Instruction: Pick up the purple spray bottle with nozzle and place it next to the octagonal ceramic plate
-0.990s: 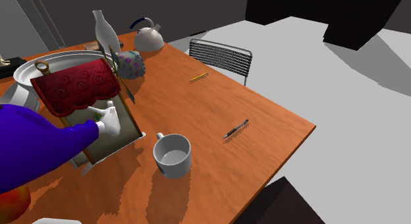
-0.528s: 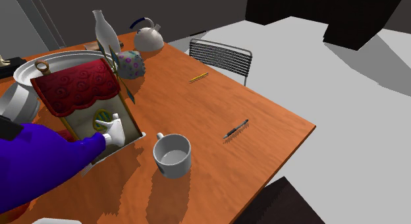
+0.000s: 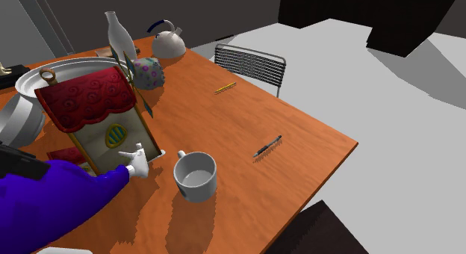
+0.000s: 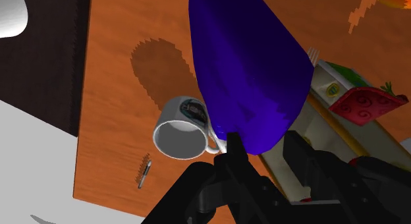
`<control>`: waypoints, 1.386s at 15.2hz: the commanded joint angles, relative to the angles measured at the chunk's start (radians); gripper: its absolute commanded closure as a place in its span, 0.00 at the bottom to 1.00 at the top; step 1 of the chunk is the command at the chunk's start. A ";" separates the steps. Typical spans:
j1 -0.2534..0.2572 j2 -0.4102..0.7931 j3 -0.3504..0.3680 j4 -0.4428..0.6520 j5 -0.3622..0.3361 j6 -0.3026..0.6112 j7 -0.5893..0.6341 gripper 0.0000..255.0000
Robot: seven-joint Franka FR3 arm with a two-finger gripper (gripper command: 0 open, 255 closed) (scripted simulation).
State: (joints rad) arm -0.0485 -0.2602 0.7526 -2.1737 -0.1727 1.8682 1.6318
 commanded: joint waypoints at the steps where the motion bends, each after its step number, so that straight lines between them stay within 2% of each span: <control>1: -0.003 0.013 0.006 -0.018 -0.009 0.026 0.013 1.00; 12: -0.016 0.087 0.039 -0.108 -0.067 0.159 0.095 1.00; 21: -0.031 0.179 0.064 -0.161 -0.154 0.258 0.188 1.00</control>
State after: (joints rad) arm -0.0778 -0.0936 0.8144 -2.3279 -0.3137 2.1130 1.8076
